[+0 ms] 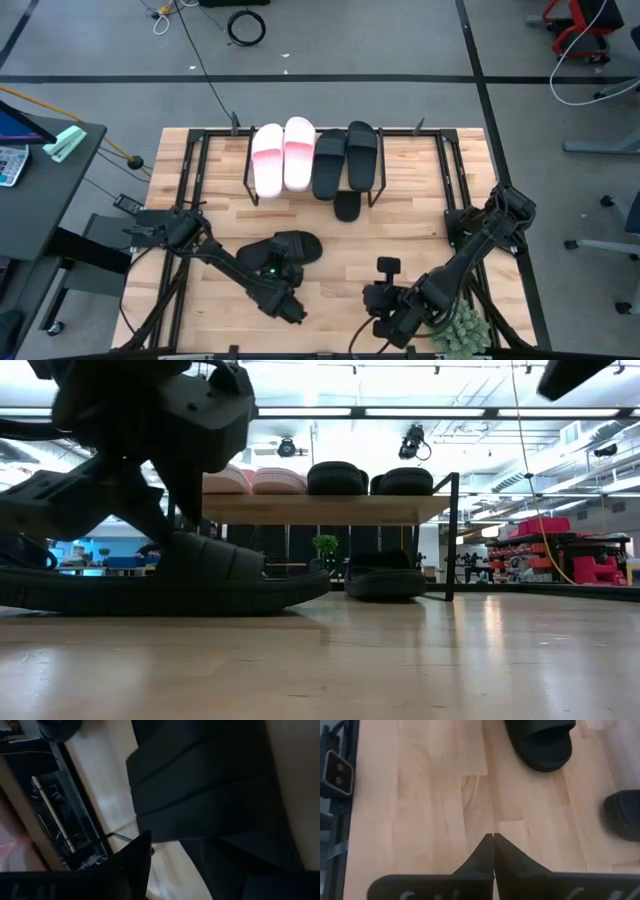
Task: Pick and place slides into the shelf
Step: Move the black slipper under the shelf
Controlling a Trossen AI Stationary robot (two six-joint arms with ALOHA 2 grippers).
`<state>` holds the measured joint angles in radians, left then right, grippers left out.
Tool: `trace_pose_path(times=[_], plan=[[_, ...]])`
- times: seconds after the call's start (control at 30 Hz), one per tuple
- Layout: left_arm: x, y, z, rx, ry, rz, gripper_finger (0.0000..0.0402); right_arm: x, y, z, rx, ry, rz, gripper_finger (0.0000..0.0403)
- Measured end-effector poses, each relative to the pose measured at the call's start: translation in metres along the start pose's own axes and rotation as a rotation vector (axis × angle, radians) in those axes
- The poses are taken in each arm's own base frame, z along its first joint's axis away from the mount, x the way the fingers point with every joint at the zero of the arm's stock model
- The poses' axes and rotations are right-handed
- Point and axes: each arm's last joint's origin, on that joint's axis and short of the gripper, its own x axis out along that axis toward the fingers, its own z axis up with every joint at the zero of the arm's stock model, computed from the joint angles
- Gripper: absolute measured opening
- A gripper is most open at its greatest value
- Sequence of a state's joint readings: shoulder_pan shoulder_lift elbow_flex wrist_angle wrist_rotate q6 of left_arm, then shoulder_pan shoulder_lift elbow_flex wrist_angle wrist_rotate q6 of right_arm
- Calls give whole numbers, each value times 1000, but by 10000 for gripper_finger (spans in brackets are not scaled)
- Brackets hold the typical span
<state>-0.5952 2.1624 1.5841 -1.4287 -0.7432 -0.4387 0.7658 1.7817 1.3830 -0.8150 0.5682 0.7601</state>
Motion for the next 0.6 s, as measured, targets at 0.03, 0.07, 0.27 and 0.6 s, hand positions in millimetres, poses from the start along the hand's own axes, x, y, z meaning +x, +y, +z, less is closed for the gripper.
trace_pose_path(times=[0.03, 0.07, 0.27, 0.6], plan=[[1, 1, 1, -1, -6, 1, 174, 1, -1, 1, 4, 0, -2, 2], [2, 1, 2, -2, -10, -3, 173, 1, -2, 1, 9, 1, -5, 2], [13, 7, 23, -21, -114, -53, 164, 4, -5, 4, 22, 2, -14, 2], [19, 33, 46, -162, -195, -69, 77, 4, -5, 5, 26, 3, -15, 3]])
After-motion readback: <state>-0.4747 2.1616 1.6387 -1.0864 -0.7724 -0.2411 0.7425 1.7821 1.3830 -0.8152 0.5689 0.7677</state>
